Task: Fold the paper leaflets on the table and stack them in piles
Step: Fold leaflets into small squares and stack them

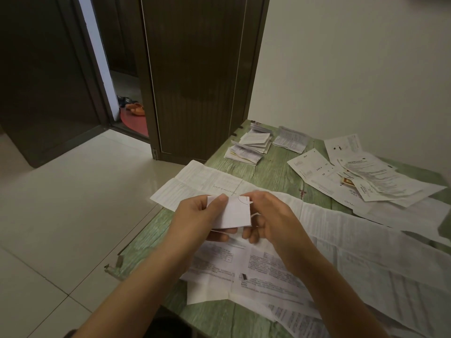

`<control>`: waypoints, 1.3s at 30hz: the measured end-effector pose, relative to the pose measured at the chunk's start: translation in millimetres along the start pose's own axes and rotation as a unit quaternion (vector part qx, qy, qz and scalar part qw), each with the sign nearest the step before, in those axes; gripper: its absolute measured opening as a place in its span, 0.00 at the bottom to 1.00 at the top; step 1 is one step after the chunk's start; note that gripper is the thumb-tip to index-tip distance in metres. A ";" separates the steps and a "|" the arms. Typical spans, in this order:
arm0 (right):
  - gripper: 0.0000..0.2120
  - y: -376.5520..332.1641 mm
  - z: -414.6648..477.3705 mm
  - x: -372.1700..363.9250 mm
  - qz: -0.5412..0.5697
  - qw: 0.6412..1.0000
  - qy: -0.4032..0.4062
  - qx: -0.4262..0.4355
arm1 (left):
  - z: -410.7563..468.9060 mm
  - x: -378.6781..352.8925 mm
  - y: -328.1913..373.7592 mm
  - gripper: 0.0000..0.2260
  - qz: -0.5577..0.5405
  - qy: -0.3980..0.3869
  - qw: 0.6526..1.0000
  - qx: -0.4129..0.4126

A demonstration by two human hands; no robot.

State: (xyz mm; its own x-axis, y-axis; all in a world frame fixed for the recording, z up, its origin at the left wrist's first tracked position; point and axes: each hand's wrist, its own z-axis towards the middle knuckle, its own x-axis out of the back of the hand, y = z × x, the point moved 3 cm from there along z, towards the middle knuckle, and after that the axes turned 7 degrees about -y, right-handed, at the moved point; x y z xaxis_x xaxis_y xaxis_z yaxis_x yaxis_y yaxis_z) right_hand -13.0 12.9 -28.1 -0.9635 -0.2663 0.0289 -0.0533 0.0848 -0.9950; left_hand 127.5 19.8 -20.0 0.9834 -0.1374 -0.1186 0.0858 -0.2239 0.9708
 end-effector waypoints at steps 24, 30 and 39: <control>0.11 2.4 1.0 3.1 -0.057 0.998 0.028 0.008 | 1.9 -3.0 -3.8 0.12 0.028 0.029 0.999 -0.018; 0.07 0.6 0.3 5.4 -0.033 0.999 0.036 0.013 | 3.5 -5.0 -0.8 0.11 0.046 0.021 0.997 -0.058; 0.03 -5.5 -3.1 1.6 0.008 0.998 0.033 0.049 | 4.4 -6.3 -3.2 0.09 0.117 0.017 0.986 -0.116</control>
State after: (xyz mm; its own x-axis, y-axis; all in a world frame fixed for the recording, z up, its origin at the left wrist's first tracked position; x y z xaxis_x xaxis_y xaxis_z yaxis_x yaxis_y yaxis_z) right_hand -15.0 14.9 -22.3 -0.9795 -0.2010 0.0160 -0.0149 -0.0070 -0.9999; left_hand 120.3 17.1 -23.3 0.9852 -0.1255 0.1169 -0.1129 0.0383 0.9929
